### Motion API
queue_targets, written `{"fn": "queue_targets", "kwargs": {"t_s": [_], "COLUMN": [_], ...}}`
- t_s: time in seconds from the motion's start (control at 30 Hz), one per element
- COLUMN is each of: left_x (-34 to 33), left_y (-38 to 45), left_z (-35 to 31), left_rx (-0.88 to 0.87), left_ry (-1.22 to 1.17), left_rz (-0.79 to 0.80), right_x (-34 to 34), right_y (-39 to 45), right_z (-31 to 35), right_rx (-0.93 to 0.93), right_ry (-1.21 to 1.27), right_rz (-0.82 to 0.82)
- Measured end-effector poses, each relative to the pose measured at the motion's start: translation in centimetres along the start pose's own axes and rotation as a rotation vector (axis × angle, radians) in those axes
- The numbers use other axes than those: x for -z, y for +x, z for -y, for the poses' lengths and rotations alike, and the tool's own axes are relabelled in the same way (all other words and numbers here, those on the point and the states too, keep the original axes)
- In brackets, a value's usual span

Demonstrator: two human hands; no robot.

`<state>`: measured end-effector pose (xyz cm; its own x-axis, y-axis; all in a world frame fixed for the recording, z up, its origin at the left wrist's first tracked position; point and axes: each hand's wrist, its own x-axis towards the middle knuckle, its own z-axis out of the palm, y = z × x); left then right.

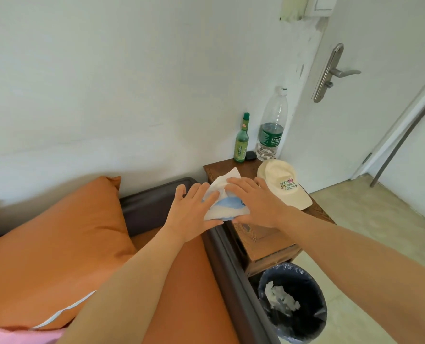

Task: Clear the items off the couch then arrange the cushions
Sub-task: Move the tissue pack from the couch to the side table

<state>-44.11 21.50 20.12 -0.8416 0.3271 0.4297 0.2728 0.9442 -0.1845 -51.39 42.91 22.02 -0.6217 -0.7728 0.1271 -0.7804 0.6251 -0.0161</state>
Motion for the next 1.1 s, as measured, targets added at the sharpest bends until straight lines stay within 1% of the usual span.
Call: {"fn": "queue_targets", "kwargs": {"t_s": [0.23, 0.4, 0.63, 0.83, 1.1], "left_x": [-6.3, -11.0, -17.5, -23.1, -30.5], "left_y": [3.7, 6.4, 10.7, 14.0, 17.3], "left_z": [1.1, 1.6, 0.7, 1.2, 3.1], "left_rx": [0.023, 0.041, 0.163, 0.261, 0.225], "left_ry": [0.011, 0.05, 0.045, 0.088, 0.147], "left_rz": [0.039, 0.076, 0.094, 0.159, 0.141], "right_x": [-4.3, -7.4, -12.0, -15.1, -19.4], "right_y": [4.4, 7.3, 11.4, 15.5, 19.3], "right_z": [-5.0, -9.7, -16.5, -19.8, -24.1], "right_rx": [0.029, 0.073, 0.112, 0.122, 0.095], "right_ry": [0.029, 0.096, 0.122, 0.133, 0.085], "right_rz": [0.049, 0.076, 0.109, 0.144, 0.225]}}
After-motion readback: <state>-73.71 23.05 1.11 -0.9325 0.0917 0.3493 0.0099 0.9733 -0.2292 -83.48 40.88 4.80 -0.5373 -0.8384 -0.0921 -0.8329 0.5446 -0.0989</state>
